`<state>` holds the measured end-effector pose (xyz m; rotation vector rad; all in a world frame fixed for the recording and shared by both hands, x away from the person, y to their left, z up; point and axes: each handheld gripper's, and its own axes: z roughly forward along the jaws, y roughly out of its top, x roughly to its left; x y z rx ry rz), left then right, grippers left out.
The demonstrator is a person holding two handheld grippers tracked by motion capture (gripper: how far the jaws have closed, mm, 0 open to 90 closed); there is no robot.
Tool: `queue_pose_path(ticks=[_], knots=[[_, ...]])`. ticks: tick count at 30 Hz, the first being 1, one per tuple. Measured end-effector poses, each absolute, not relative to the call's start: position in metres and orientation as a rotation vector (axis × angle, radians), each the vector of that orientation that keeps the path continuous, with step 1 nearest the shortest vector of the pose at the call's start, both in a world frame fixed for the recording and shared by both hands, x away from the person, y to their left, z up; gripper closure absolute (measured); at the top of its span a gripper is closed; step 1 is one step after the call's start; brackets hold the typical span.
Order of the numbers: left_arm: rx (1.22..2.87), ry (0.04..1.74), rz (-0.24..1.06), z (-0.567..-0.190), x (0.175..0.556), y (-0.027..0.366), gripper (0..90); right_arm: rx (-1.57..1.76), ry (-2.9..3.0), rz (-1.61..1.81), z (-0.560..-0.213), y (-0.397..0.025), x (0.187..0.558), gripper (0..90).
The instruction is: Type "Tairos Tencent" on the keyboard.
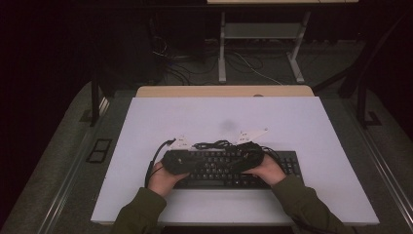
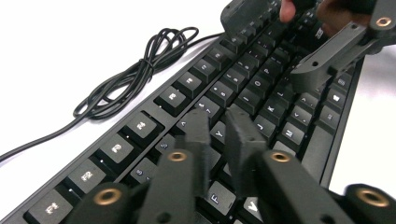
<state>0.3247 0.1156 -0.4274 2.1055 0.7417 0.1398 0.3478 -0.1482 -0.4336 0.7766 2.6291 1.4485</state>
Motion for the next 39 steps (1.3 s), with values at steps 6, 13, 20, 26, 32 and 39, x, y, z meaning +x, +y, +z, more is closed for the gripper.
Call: queue_pose_path(ticks=[6, 13, 20, 26, 32, 39], knots=[[2.094, 0.744, 0.15, -0.426, 0.323, 0.119, 63.6, 0.78, 2.621, 1.449, -0.433, -0.151, 0.349, 25.0], [2.08, 0.754, 0.166, -0.425, 0.321, 0.121, 45.7, 0.779, 2.621, 1.443, -0.433, -0.152, 0.349, 25.0], [2.06, 0.76, 0.191, -0.423, 0.32, 0.124, 29.3, 0.782, 2.612, 1.444, -0.432, -0.154, 0.349, 25.0], [2.045, 0.764, 0.205, -0.421, 0.318, 0.132, 22.3, 0.786, 2.607, 1.438, -0.43, -0.159, 0.348, 24.9], [2.029, 0.766, 0.211, -0.419, 0.316, 0.137, 17.4, 0.793, 2.6, 1.441, -0.43, -0.163, 0.347, 24.1], [2.037, 0.756, 0.205, -0.419, 0.313, 0.139, 15.6, 0.799, 2.588, 1.446, -0.429, -0.171, 0.344, 23.7]])
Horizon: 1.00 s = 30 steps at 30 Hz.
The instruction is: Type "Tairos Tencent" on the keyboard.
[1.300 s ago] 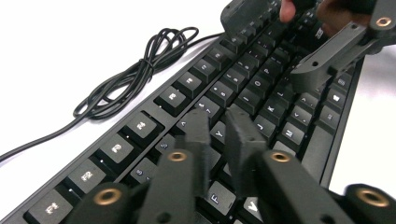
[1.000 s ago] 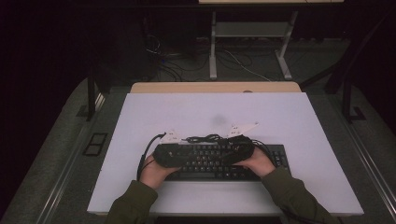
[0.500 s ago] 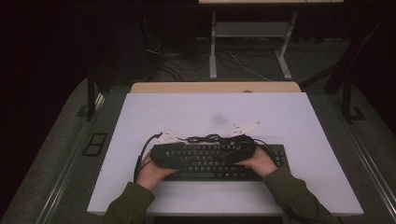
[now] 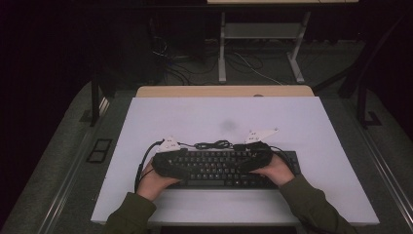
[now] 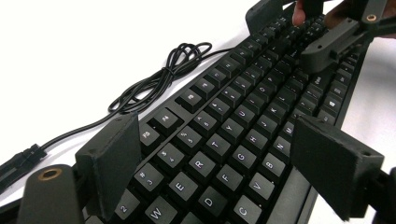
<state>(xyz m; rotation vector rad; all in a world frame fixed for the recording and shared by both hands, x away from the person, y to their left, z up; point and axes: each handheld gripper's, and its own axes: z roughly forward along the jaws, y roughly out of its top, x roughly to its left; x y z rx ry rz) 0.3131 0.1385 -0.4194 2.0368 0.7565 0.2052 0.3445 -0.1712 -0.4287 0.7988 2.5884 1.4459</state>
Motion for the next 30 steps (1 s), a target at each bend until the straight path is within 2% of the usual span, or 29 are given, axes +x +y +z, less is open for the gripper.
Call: queue_pose_path(ticks=[13, 25, 30], knots=[[2.036, 0.766, 0.22, -0.417, 0.307, 0.146, 13.1, 0.825, 2.558, 1.453, -0.427, -0.19, 0.338, 22.2], [2.025, 0.793, 0.237, -0.418, 0.302, 0.155, 1.1, 0.847, 2.526, 1.466, -0.426, -0.21, 0.329, 19.4], [2.021, 0.795, 0.241, -0.418, 0.3, 0.158, 0.0, 0.853, 2.517, 1.469, -0.426, -0.215, 0.327, 18.9]])
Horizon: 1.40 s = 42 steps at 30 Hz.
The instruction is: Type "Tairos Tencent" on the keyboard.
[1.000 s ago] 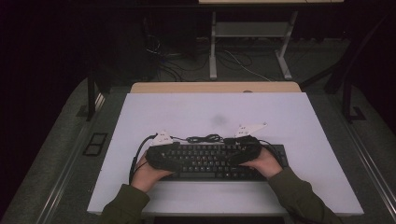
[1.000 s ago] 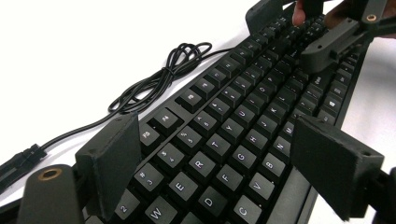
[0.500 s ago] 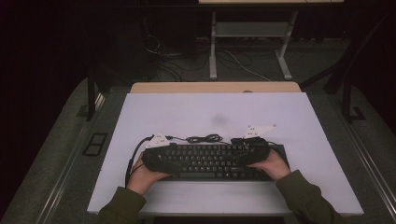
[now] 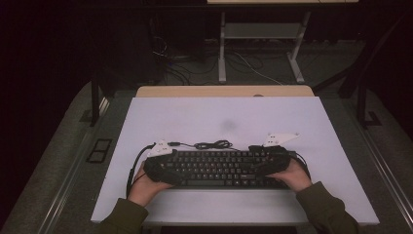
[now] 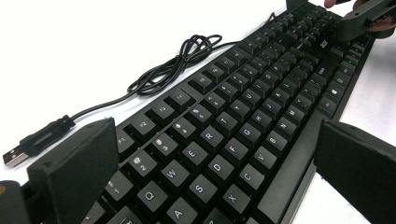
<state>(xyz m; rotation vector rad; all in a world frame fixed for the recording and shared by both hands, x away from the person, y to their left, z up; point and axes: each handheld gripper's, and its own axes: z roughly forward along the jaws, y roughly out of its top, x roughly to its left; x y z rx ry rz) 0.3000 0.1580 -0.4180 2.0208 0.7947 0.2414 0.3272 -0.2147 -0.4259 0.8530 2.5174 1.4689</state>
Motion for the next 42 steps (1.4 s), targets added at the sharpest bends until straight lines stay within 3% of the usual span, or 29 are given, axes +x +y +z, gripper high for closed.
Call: queue_pose_path(ticks=[42], knots=[[1.989, 0.804, 0.253, -0.422, 0.289, 0.178, 0.0, 1.001, 2.383, 1.463, -0.432, -0.286, 0.286, 13.8]])
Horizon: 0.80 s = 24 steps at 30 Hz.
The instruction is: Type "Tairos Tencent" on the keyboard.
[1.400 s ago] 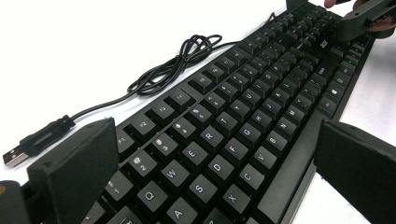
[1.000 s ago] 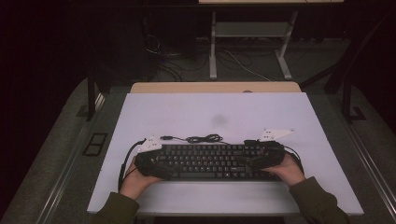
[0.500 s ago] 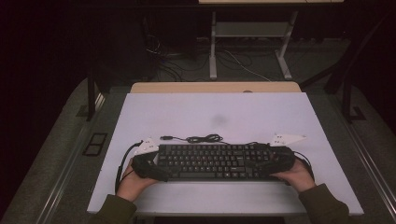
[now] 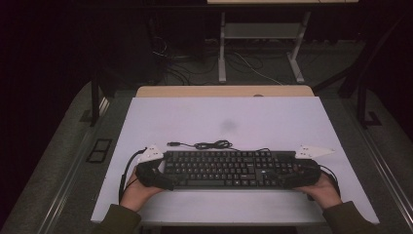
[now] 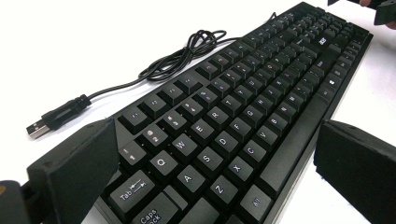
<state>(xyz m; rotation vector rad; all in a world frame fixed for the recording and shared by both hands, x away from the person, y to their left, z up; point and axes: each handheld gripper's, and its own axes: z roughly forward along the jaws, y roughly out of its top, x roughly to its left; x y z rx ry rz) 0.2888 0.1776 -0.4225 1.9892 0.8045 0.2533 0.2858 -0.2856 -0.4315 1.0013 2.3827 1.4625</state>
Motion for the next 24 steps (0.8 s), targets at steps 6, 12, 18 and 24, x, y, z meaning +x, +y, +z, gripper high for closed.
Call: queue_pose_path(ticks=[6, 12, 18, 24], knots=[[1.99, 0.805, 0.255, -0.422, 0.289, 0.178, 0.0, 1.021, 2.363, 1.466, -0.433, -0.295, 0.28, 13.8], [1.993, 0.804, 0.257, -0.423, 0.289, 0.178, 0.0, 1.042, 2.348, 1.46, -0.435, -0.303, 0.276, 13.8], [1.99, 0.81, 0.254, -0.423, 0.289, 0.178, 0.0, 1.049, 2.342, 1.458, -0.435, -0.306, 0.273, 13.8], [1.99, 0.812, 0.253, -0.423, 0.289, 0.179, 0.0, 1.051, 2.341, 1.459, -0.436, -0.307, 0.273, 13.8]])
